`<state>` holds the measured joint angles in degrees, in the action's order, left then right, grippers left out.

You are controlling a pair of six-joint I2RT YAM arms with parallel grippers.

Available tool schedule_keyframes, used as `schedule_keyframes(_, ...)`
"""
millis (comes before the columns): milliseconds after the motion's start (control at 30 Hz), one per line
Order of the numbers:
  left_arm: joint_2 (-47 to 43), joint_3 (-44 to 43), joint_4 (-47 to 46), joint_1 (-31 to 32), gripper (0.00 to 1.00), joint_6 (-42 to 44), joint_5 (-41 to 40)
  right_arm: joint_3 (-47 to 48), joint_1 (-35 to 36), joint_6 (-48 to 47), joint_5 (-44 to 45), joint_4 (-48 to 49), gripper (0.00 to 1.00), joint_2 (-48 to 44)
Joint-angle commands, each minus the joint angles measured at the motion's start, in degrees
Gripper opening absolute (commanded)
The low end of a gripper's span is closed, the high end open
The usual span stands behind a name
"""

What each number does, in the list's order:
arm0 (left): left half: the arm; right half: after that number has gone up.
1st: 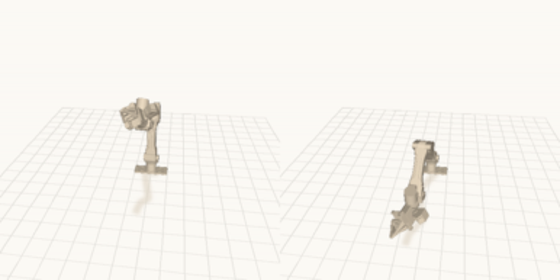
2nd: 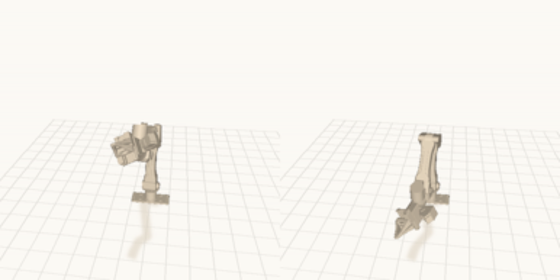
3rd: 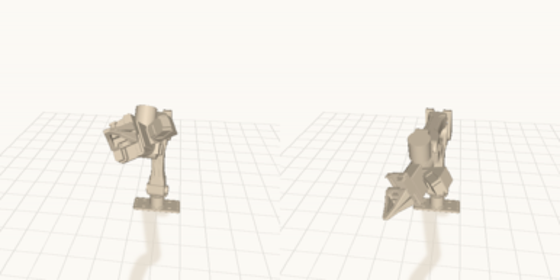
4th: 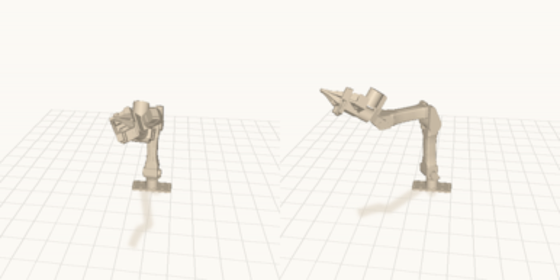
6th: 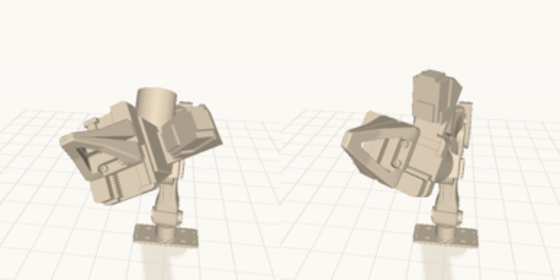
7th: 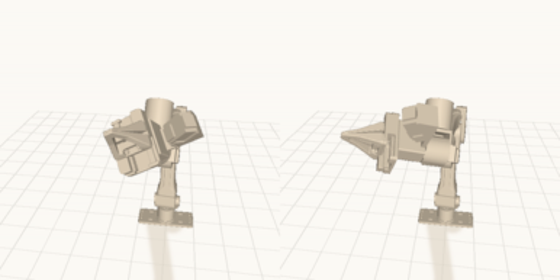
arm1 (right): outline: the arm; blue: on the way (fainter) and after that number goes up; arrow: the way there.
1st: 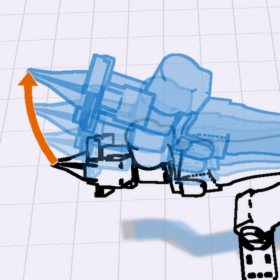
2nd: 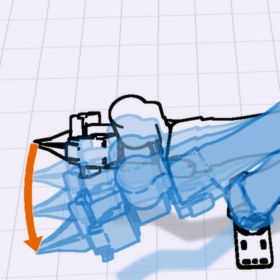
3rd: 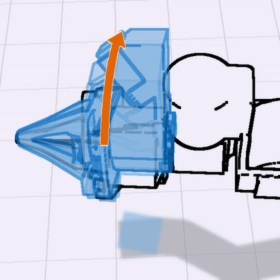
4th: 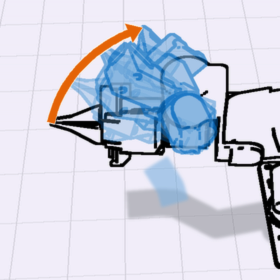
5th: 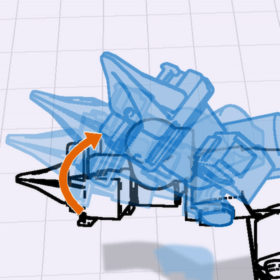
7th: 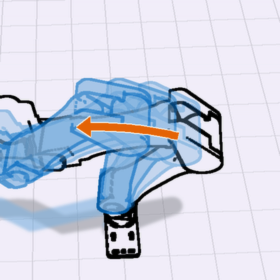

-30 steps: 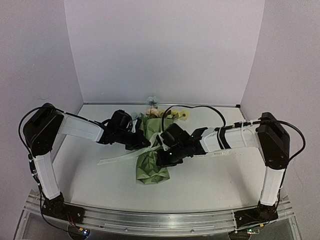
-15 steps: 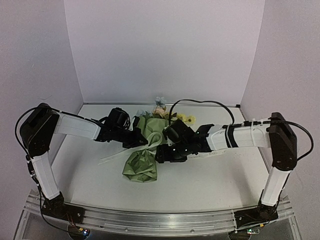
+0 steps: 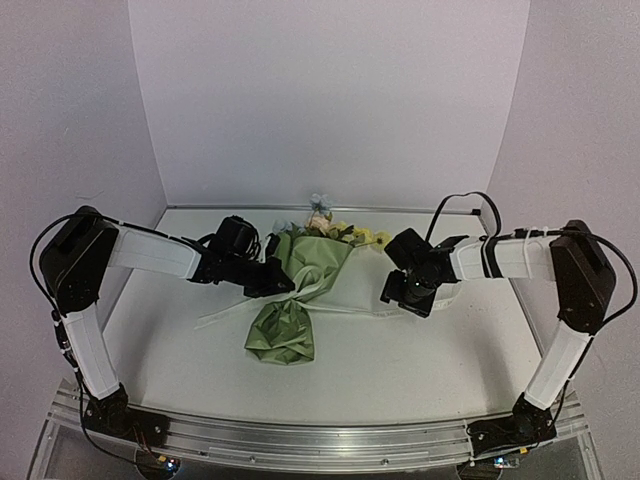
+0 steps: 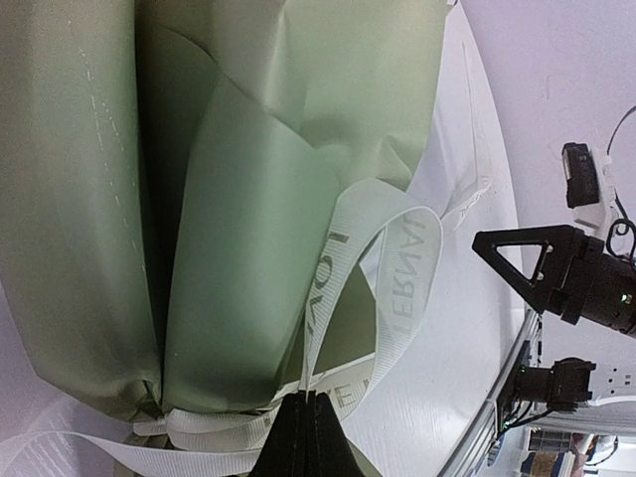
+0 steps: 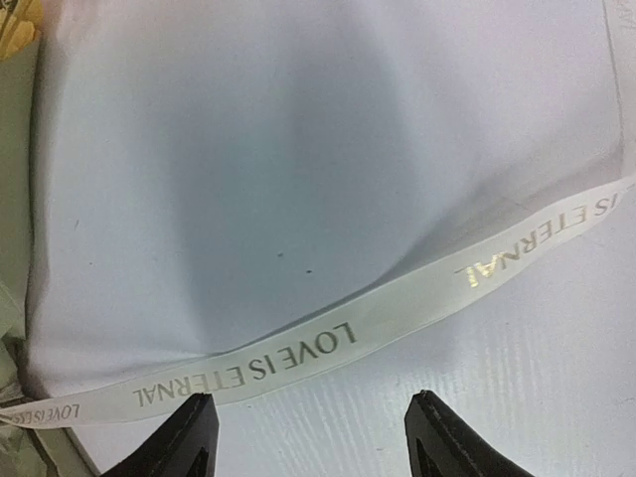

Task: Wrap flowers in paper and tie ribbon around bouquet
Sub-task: Cross the half-tied ribbon over the folded bouquet.

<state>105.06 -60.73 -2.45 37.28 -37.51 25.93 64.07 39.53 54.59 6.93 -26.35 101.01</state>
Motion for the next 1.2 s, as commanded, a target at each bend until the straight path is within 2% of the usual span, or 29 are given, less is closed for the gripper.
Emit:
schedule_keyframes(0, -2.37, -1.54, -0.32, -0.28, 0.0, 0.97, 0.89, 3.36, 2.95, 1.13, -0.97, 0.53, 0.66, 2.05)
schedule_keyframes(200, -2.66, -1.46, -0.31, -0.27, 0.0, 0.95, 1.19, -0.31, 2.69, 7.26, -1.87, 2.15, 0.67, 3.12)
schedule_keyframes(333, -2.94, -1.35, -0.22, -0.27, 0.0, 0.95, 1.4, -6.15, -1.75, 10.6, -0.07, 3.77, 0.68, 0.48)
schedule_keyframes(533, -3.23, -1.06, -0.57, -0.26, 0.0, 0.95, 1.84, -7.59, -8.11, 10.93, 3.44, 3.19, 0.68, -1.93)
schedule_keyframes(767, -3.28, -1.33, -0.7, -0.27, 0.0, 1.32, 2.1, -1.88, -10.84, 9.26, 1.98, -1.07, 0.7, 3.13)
schedule_keyframes(1000, -3.07, -1.71, -0.54, -0.25, 0.0, 2.03, 2.47, 1.21, -10.9, 8.53, 2.23, -5.48, 0.66, 7.44)
schedule_keyframes(1167, -3.25, -2.44, -0.19, -0.27, 0.0, 2.87, 2.97, 5.3, -10.92, 8.08, 1.63, -10.0, 0.59, 11.88)
